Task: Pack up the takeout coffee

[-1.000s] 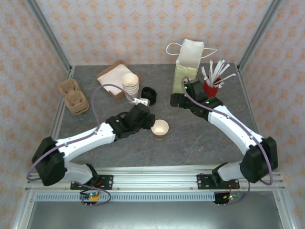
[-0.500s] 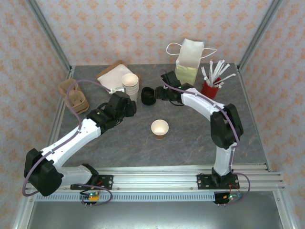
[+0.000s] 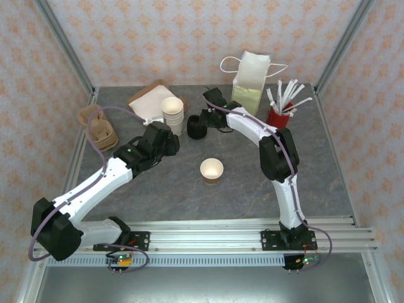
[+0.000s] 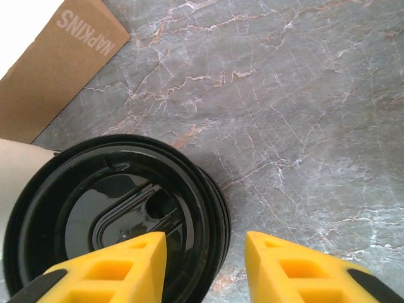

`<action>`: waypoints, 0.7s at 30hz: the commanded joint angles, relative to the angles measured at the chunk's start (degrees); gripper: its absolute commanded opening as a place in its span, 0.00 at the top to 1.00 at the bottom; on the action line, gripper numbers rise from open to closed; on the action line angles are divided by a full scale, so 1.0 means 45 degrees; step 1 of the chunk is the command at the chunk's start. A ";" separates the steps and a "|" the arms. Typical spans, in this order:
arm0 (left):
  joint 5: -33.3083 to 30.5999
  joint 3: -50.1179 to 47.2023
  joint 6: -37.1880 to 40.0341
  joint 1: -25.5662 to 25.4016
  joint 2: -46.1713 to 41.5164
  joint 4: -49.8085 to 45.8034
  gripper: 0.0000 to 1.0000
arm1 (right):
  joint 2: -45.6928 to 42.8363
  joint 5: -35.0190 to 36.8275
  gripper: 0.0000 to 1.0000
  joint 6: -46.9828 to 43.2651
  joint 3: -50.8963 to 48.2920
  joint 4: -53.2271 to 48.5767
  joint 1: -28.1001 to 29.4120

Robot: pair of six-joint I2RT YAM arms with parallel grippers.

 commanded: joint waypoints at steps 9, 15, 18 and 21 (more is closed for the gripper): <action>-0.0428 0.0002 0.0010 0.0047 -0.0388 -0.0365 0.46 | 0.1076 -0.0135 0.66 0.0131 0.1362 -0.1160 -0.0200; -0.0498 -0.0094 0.0010 0.0036 -0.0510 -0.0361 0.46 | 0.1340 -0.0312 0.69 0.0171 0.1664 -0.1236 -0.0231; -0.0497 -0.0121 0.0010 0.0048 -0.0506 -0.0349 0.46 | 0.1410 -0.0442 0.72 0.0208 0.1725 -0.1225 -0.0228; -0.0515 -0.0143 0.0010 0.0048 -0.0509 -0.0366 0.46 | 0.1440 -0.0503 0.73 0.0238 0.1745 -0.1229 -0.0239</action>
